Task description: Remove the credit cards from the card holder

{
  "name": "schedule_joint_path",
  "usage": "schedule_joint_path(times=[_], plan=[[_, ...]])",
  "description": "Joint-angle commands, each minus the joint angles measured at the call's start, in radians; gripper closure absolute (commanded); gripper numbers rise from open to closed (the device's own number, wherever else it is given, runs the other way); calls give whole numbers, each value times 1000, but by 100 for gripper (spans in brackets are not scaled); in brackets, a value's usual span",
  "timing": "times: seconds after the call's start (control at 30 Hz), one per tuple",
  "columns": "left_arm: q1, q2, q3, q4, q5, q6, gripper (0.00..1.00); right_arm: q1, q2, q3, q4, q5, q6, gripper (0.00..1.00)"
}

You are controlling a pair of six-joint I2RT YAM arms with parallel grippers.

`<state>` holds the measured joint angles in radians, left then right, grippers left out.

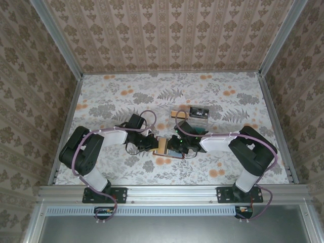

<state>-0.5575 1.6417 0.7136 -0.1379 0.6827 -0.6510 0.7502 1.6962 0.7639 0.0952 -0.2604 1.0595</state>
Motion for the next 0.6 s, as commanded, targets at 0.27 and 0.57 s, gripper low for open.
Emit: schedule_joint_path(times=[0.27, 0.57], plan=[[-7, 26, -9, -51, -32, -7, 97, -23, -13, -39, 12, -24, 17, 100], [1, 33, -12, -62, -68, -12, 100, -51, -79, -94, 0, -17, 4, 100]])
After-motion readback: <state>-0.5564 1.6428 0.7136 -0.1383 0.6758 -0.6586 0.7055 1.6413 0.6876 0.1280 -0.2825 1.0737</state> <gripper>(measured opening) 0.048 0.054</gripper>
